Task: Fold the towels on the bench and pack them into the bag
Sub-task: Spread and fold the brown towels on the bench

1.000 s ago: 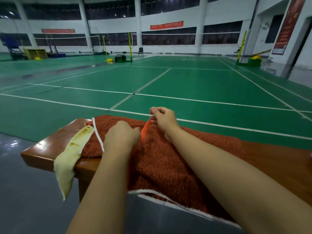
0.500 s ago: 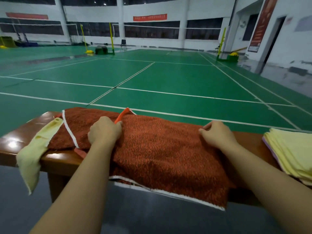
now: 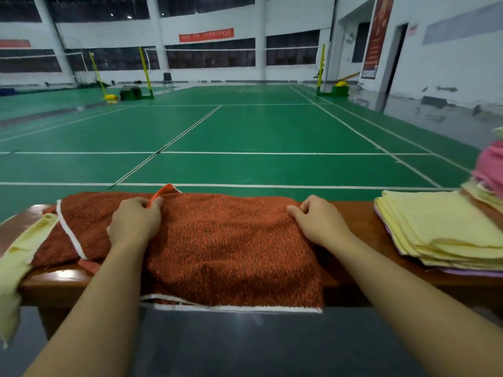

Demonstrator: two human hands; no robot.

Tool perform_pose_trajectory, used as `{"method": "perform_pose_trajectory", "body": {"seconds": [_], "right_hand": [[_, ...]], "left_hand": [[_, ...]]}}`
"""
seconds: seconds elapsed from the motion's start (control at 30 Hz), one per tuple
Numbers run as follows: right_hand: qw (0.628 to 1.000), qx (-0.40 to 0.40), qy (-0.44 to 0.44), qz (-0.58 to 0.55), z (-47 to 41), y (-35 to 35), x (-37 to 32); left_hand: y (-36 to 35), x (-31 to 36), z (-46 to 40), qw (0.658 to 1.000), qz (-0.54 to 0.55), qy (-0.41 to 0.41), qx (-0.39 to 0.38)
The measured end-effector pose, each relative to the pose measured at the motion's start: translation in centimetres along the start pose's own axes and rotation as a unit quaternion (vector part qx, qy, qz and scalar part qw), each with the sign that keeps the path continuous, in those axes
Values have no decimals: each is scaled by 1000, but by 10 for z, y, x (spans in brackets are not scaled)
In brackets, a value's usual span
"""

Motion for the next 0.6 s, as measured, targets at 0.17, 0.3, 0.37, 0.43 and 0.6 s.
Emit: {"method": "perform_pose_trajectory", "body": {"seconds": [0.17, 0.3, 0.37, 0.43, 0.6], "right_hand": [[949, -3, -56, -309, 6, -7, 13], [911, 30, -64, -407, 4, -6, 22], [894, 30, -60, -442, 2, -4, 24], [875, 12, -62, -480, 1, -5, 27], [856, 11, -45, -515, -3, 2, 34]], "left_hand": [[4, 3, -3, 991, 130, -22, 23], [8, 13, 3, 973, 228, -27, 22], [8, 15, 5, 965, 259, -23, 18], [7, 14, 5, 956, 292, -10, 15], [5, 17, 4, 930, 368, -8, 0]]}}
Point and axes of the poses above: each hand's wrist, its own z-axis away from the middle knuckle, its own y-axis out of the back of the hand, x = y × z, the point moved 7 cm from there along -z, towards the middle knuckle, and after that the axes turned 1 degree about -x, right-handed, at the moved point
